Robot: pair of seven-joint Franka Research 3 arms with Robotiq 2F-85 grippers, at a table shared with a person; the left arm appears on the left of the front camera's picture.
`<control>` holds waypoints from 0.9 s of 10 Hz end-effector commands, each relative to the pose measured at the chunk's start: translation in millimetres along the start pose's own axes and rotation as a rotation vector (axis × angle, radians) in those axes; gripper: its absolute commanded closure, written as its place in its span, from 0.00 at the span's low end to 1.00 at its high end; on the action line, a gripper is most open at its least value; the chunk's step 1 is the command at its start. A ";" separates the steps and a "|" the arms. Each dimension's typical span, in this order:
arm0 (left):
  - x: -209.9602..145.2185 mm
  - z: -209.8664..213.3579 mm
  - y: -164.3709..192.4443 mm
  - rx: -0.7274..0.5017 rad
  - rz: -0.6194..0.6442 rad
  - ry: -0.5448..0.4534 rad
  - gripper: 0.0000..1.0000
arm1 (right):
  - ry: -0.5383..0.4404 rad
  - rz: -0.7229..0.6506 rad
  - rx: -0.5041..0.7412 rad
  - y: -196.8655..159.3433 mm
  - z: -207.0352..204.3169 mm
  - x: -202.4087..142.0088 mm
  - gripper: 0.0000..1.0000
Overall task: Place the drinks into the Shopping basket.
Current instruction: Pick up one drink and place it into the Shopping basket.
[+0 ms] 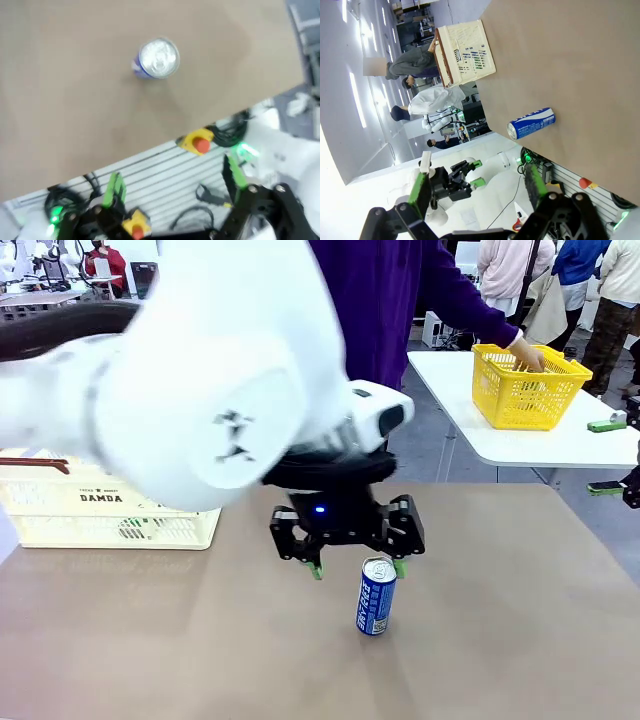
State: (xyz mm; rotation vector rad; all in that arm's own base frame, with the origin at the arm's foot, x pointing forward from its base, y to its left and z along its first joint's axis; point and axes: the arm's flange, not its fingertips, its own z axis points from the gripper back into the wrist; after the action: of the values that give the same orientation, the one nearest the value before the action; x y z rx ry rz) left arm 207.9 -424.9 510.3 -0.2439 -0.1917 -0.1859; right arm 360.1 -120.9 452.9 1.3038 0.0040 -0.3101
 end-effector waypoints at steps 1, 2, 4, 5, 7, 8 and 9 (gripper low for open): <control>26.0 -12.2 -19.1 0.095 0.091 0.008 0.00 | 0.002 0.014 0.016 3.2 1.6 1.1 0.00; 31.1 -25.3 -28.5 0.094 0.116 0.008 0.00 | 0.002 0.014 0.016 3.2 1.6 1.1 0.00; 45.7 -54.3 -48.6 0.113 0.189 -0.016 0.00 | 0.002 0.014 0.016 3.2 1.6 1.1 0.00; 57.1 -66.7 -53.3 0.112 0.221 -0.029 0.00 | 0.002 0.014 0.016 3.2 1.6 1.1 0.00; 80.6 -88.6 -48.4 0.154 0.251 0.034 0.00 | 0.002 0.014 0.016 3.2 1.6 1.1 0.00; 77.8 -76.4 -37.2 0.130 0.243 0.064 0.00 | 0.002 0.014 0.016 3.2 1.6 1.1 0.00; 70.6 -43.2 -17.9 0.085 0.216 0.057 0.00 | 0.002 0.014 0.016 3.2 1.6 1.1 0.00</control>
State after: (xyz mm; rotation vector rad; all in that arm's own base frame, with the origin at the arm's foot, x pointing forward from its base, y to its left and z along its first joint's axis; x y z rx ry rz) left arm 291.2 -480.9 455.0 -0.1628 -0.1227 0.0370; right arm 360.2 -120.9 453.0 1.3038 0.0040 -0.3100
